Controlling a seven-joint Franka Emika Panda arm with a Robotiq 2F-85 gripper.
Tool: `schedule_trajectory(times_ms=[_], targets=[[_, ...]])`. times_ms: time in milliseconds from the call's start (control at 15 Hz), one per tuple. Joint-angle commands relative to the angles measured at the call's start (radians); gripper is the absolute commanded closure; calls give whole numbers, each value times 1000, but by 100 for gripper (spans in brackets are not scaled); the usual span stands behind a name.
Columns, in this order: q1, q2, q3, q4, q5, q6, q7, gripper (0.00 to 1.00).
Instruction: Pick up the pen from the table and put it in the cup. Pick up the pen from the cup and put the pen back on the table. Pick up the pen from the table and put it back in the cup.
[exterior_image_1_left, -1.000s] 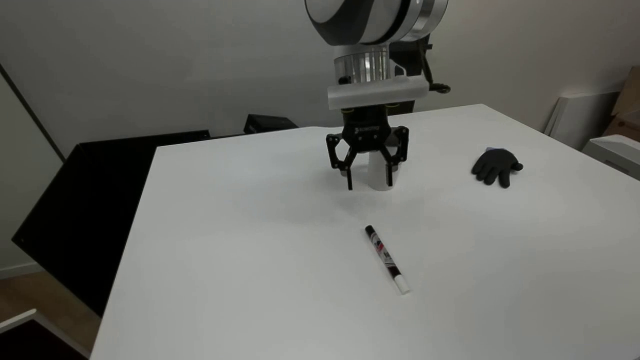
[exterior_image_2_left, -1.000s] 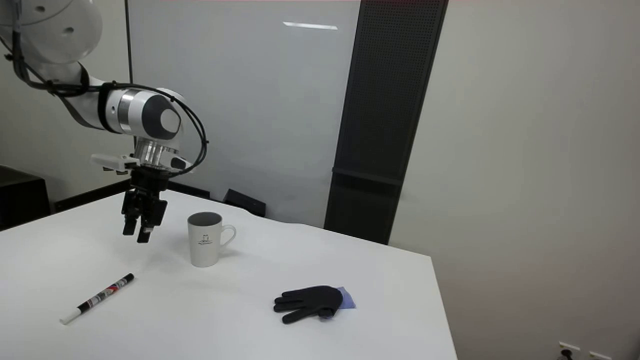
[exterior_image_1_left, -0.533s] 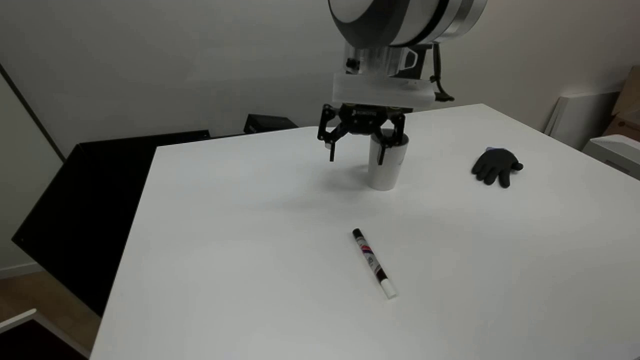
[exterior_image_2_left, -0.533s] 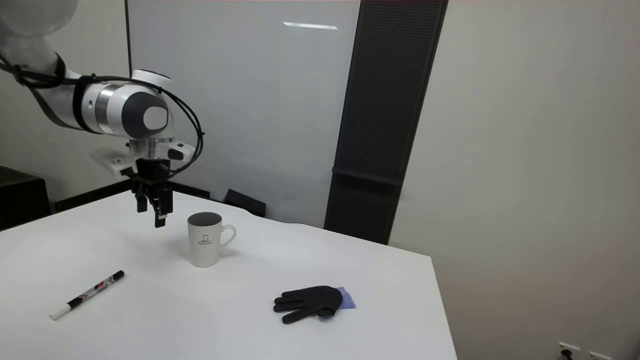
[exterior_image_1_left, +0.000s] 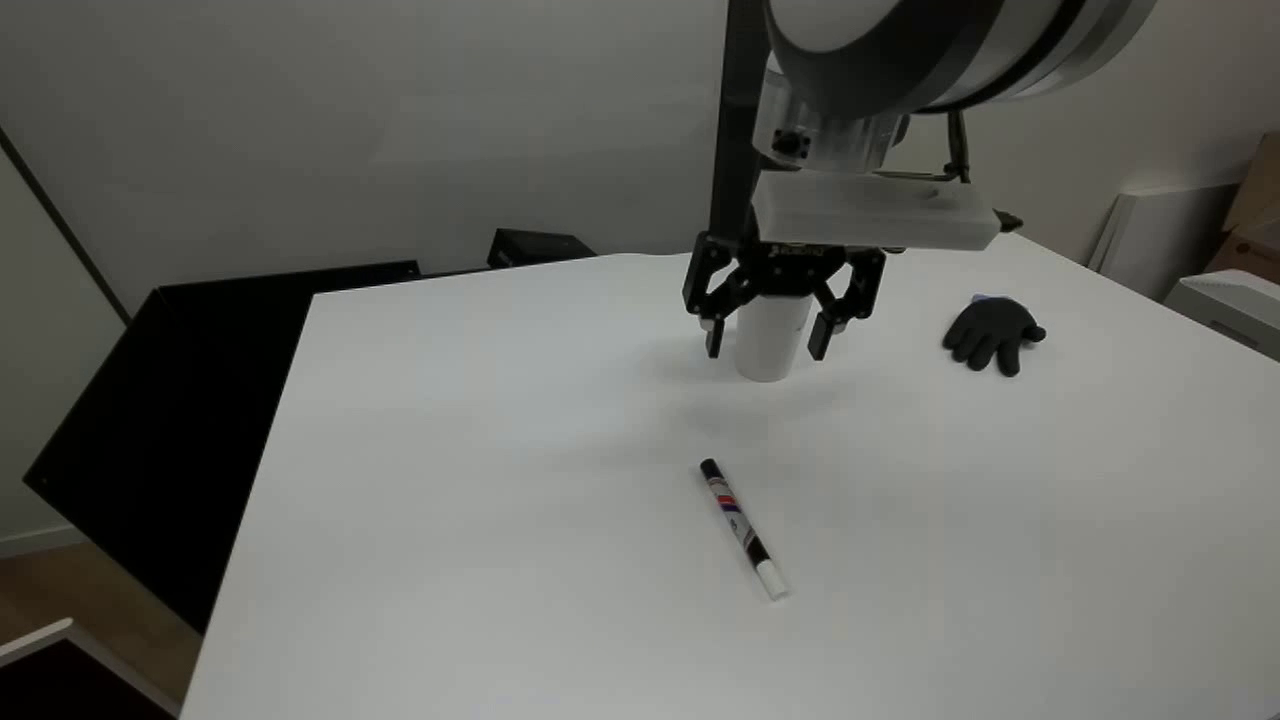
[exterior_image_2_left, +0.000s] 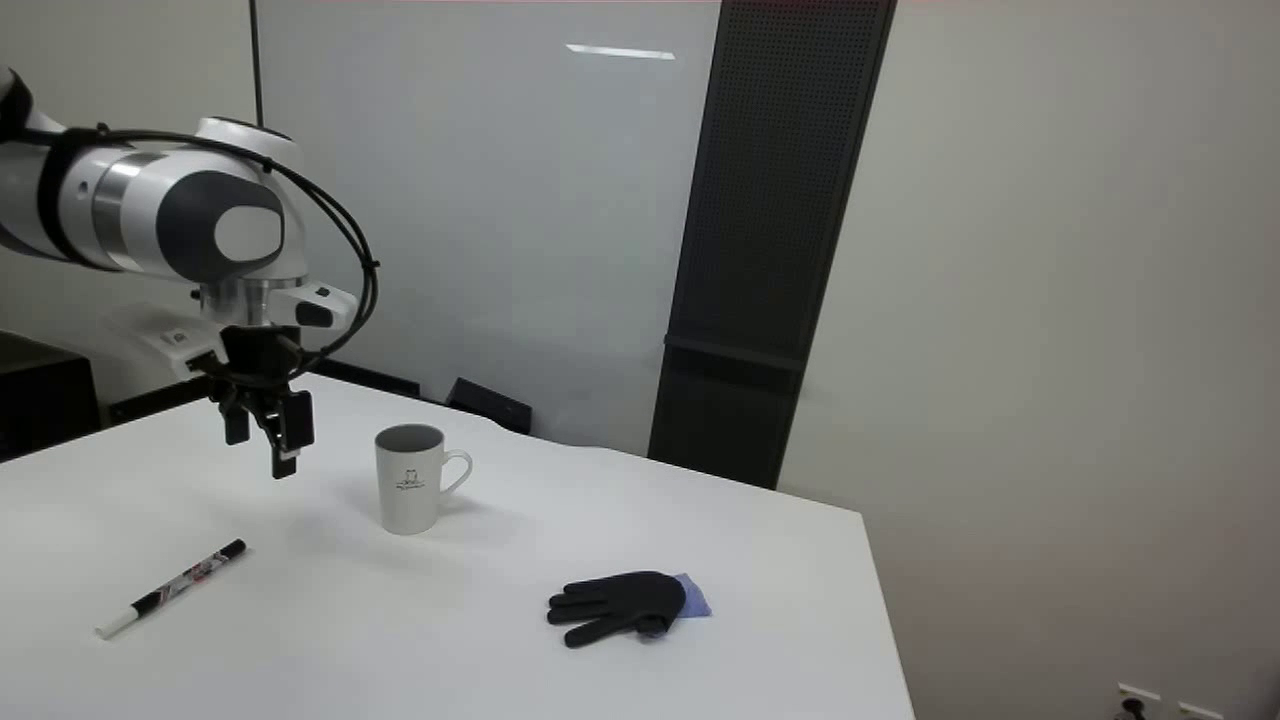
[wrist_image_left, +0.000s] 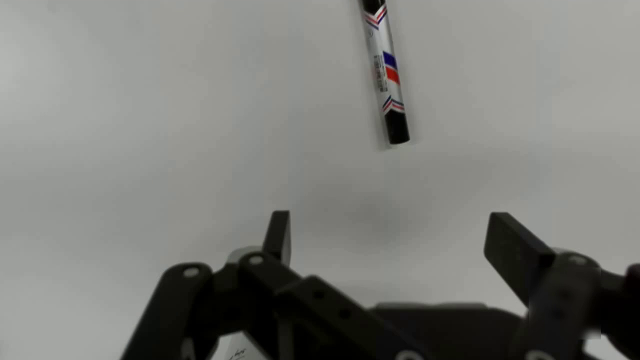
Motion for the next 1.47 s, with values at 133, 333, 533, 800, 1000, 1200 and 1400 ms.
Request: schedule_trajectory(times_ms=[133, 333, 533, 800, 1000, 1200, 1400], targets=[[0, -7, 1, -8, 4, -2, -8, 0], [0, -1, 0, -7, 4, -1, -8, 0], [0, 0, 0, -7, 4, -1, -8, 0], [25, 18, -9, -13, -43, -5, 2, 0], [49, 35, -9, -28, -61, 18, 21, 0], [86, 59, -17, -37, -78, 40, 51, 0], [118, 75, -29, -52, -83, 55, 89, 0]])
